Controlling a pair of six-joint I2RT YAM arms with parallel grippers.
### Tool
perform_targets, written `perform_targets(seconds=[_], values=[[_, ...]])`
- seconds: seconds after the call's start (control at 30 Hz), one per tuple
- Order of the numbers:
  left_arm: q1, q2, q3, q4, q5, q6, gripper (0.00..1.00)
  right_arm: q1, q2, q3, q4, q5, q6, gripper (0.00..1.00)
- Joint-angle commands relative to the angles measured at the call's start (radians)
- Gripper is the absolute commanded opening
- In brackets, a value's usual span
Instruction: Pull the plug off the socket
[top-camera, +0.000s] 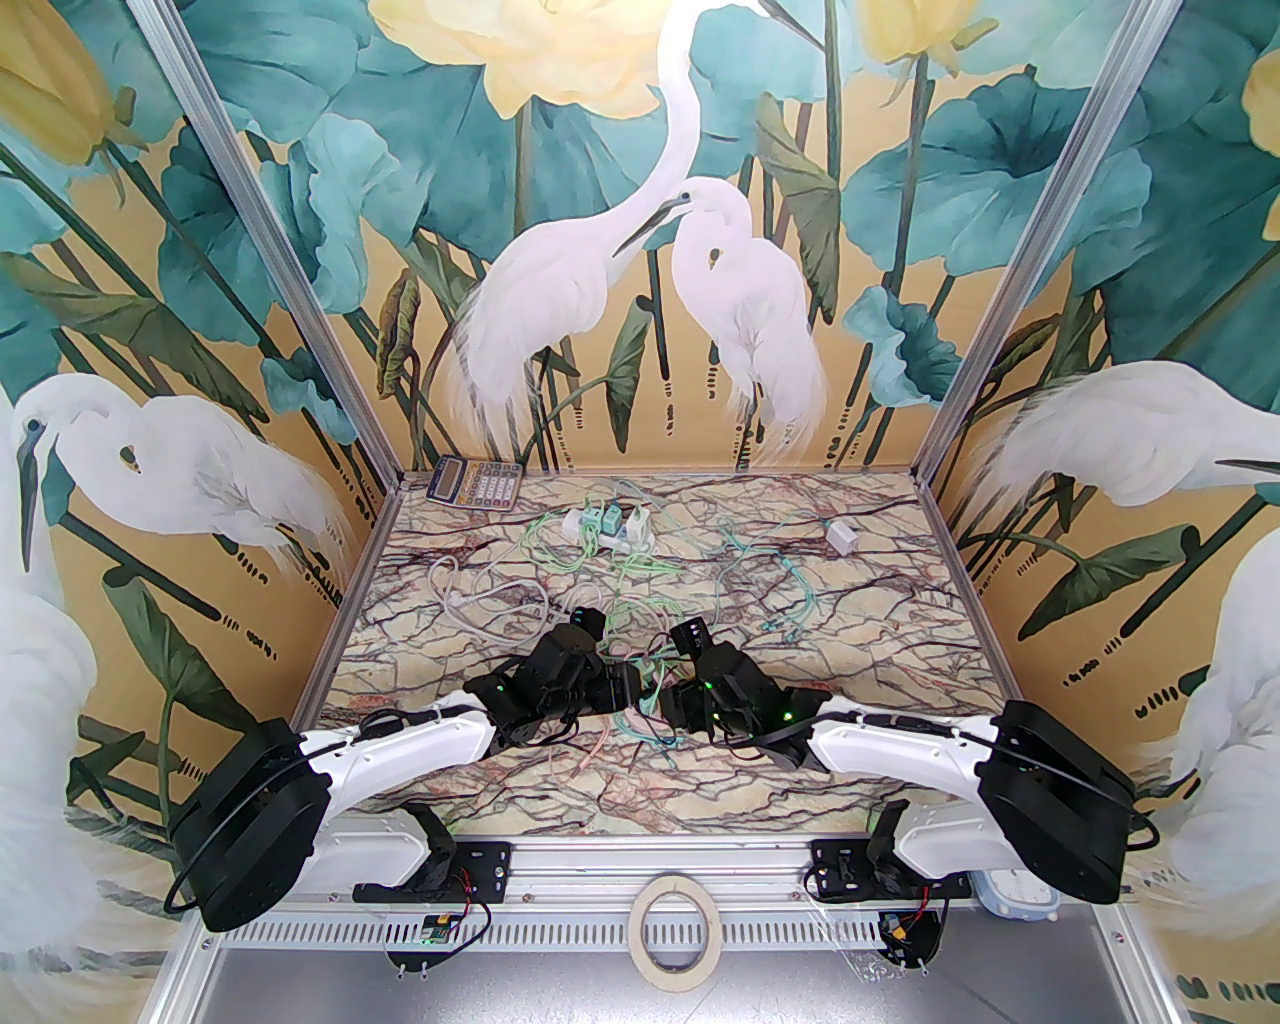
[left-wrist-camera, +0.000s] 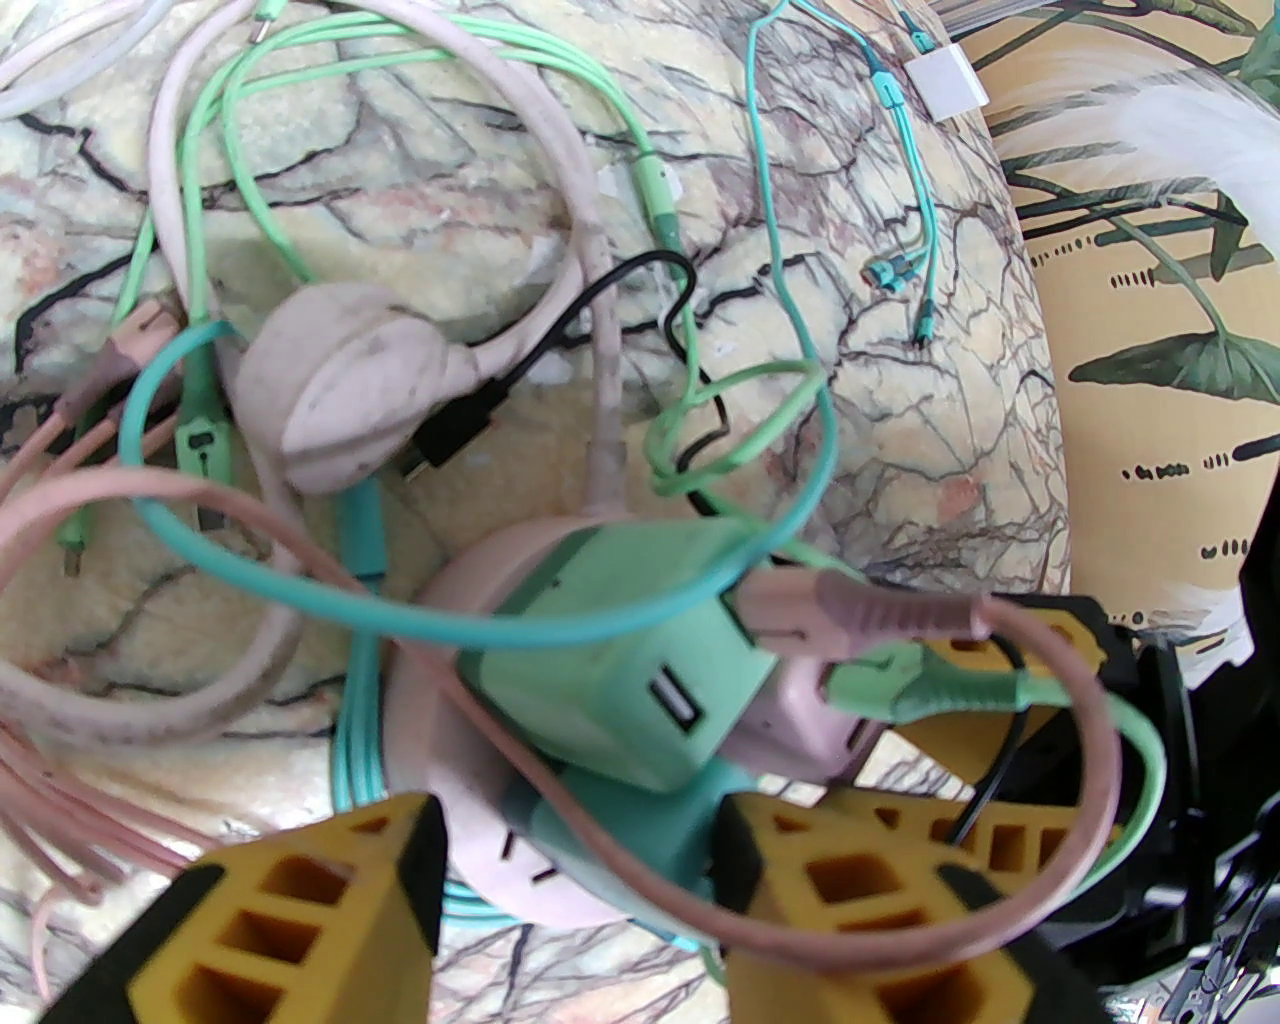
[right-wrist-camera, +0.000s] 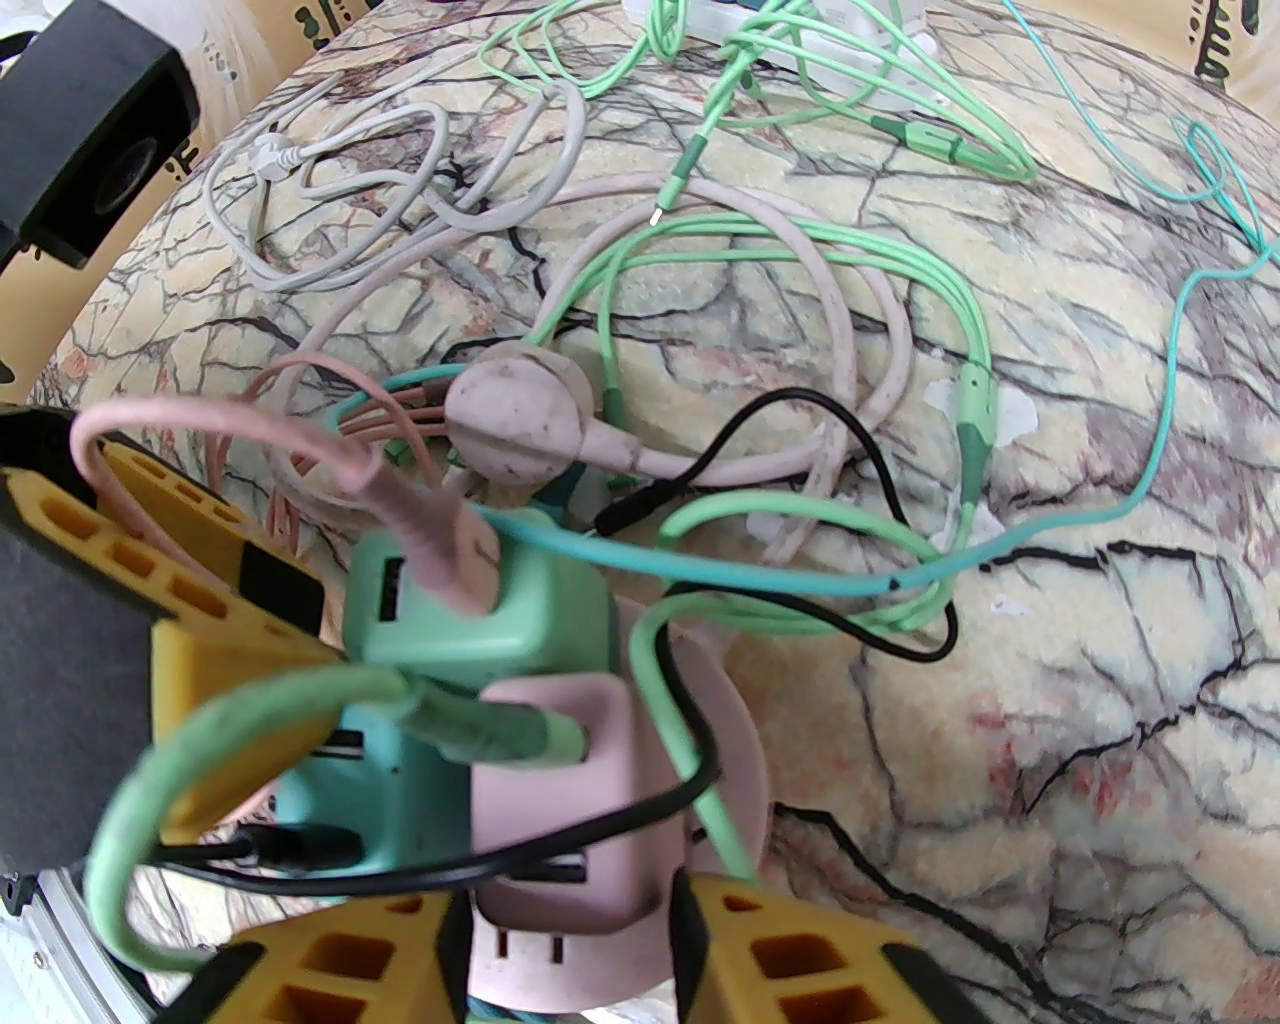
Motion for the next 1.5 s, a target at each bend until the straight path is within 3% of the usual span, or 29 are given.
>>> perform_targets(seconds=[0.0,0.2,0.47,0.57,0.73,0.93,1.03,1.23,1.47], values=[[0.007,0.027,-0.006,-0.075,-0.021,0.011,0.49,-0.004,0.009,0.035,0.031,-0.038,-0.032,0.46],[0.007,0.026,-0.011,-0.078,-0.018,0.023,0.42,-0.008,0.048,0.068,0.021,-0.019,-0.049,0.46],[0.007,-0.007,-0.041,-0.105,-0.036,0.037,0.42,-0.011,0.111,0.105,-0.035,0.035,-0.073,0.44],[0.007,-0.008,-0.049,-0.093,-0.032,0.037,0.41,-0.007,0.150,0.126,-0.056,0.041,-0.081,0.49],[0.007,0.018,-0.049,-0.068,-0.008,0.035,0.40,0.004,0.194,0.148,-0.054,0.064,-0.093,0.49],[0.007,0.045,-0.049,-0.050,0.002,0.031,0.41,0.034,0.211,0.180,-0.059,0.102,-0.127,0.38],[0.006,0.052,-0.053,-0.041,0.003,0.022,0.40,0.057,0.222,0.198,-0.079,0.132,-0.140,0.21],[0.006,0.068,-0.064,-0.014,0.011,0.008,0.40,0.134,0.235,0.241,-0.125,0.246,-0.175,0.20],[0.001,0.113,-0.047,-0.034,-0.005,0.005,0.38,0.139,0.206,0.217,-0.098,0.282,-0.184,0.19]])
